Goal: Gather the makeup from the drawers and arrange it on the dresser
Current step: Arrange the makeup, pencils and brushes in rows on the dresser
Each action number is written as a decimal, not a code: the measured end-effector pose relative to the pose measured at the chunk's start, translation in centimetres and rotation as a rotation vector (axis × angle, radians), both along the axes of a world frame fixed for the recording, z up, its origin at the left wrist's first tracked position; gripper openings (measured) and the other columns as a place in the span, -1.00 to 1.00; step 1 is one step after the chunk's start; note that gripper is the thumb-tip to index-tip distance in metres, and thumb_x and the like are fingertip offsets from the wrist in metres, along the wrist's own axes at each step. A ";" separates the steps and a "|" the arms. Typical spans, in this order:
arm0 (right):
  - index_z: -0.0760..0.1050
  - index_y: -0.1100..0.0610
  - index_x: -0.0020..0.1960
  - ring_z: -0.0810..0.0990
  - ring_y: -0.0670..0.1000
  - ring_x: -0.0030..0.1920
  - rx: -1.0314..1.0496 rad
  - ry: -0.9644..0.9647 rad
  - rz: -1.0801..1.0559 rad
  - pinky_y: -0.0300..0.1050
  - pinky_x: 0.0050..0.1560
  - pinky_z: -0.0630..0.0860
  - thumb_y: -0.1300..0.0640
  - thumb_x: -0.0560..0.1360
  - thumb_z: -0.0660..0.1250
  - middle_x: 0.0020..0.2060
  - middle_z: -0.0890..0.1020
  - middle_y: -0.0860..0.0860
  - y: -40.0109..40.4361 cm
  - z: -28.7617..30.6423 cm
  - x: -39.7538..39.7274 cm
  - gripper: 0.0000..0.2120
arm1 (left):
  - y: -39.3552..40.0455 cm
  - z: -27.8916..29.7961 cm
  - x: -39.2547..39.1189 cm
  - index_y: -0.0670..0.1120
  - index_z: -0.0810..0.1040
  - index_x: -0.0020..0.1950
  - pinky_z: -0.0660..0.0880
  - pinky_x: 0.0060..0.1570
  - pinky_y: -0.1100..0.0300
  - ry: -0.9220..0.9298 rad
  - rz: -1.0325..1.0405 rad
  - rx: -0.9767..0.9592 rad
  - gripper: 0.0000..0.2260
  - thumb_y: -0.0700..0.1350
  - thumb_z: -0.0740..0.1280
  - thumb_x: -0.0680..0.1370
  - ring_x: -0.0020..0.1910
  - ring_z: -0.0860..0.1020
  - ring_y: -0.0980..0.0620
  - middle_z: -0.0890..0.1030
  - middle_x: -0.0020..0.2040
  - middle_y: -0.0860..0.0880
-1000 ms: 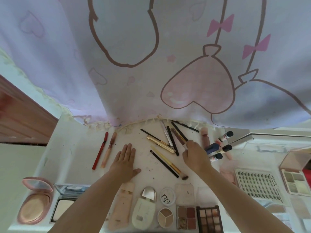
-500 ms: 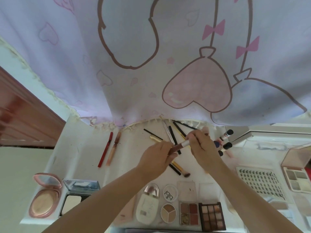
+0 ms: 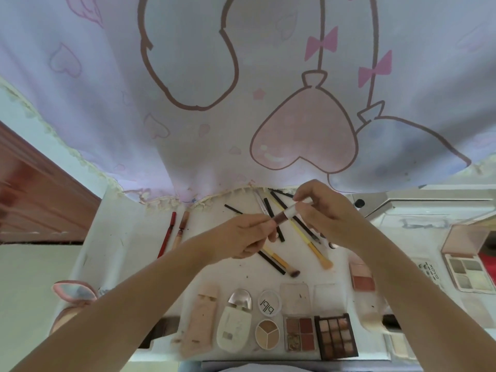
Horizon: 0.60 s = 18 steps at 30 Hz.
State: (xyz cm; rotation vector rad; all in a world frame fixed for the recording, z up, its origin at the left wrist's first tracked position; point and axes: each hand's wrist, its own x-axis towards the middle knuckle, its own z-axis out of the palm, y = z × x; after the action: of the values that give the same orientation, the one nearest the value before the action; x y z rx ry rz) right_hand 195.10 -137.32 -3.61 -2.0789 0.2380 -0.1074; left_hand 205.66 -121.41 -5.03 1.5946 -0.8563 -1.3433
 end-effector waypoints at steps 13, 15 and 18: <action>0.44 0.05 -0.18 0.50 -0.16 -0.51 0.323 0.066 -0.179 -0.30 -0.42 0.46 0.19 0.53 0.21 -0.47 0.59 -0.08 0.1 -0.8 1.2 -0.87 | -0.2 0.5 0.6 0.13 0.36 -0.25 0.32 -0.44 0.43 -0.590 0.130 0.018 -0.78 -0.09 0.19 0.58 -0.53 0.37 0.24 0.44 -0.38 0.11; 0.44 0.10 -0.31 0.35 -0.16 -0.65 0.247 0.102 -0.221 -0.31 -0.53 0.33 0.08 0.56 0.14 -0.65 0.49 -0.07 0.4 -1.2 1.5 -0.71 | -0.2 0.5 0.4 0.12 0.37 -0.25 0.30 -0.43 0.40 -0.629 0.119 0.023 -0.79 -0.08 0.20 0.58 -0.49 0.34 0.21 0.43 -0.39 0.11; 0.44 0.09 -0.30 0.32 -0.17 -0.67 0.193 0.051 -0.188 -0.38 -0.58 0.29 0.21 0.56 0.16 -0.67 0.45 -0.10 0.5 -1.4 1.3 -0.73 | -0.2 0.5 0.5 0.03 0.44 -0.16 0.31 -0.45 0.42 -0.670 0.095 0.037 -0.87 -0.07 0.19 0.58 -0.52 0.36 0.23 0.45 -0.38 0.13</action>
State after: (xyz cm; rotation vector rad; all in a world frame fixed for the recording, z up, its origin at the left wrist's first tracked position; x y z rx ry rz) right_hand 196.40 -136.85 -5.05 -1.8657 0.4577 -0.1391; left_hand 206.12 -121.59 -4.52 2.1262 -1.1262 -0.7513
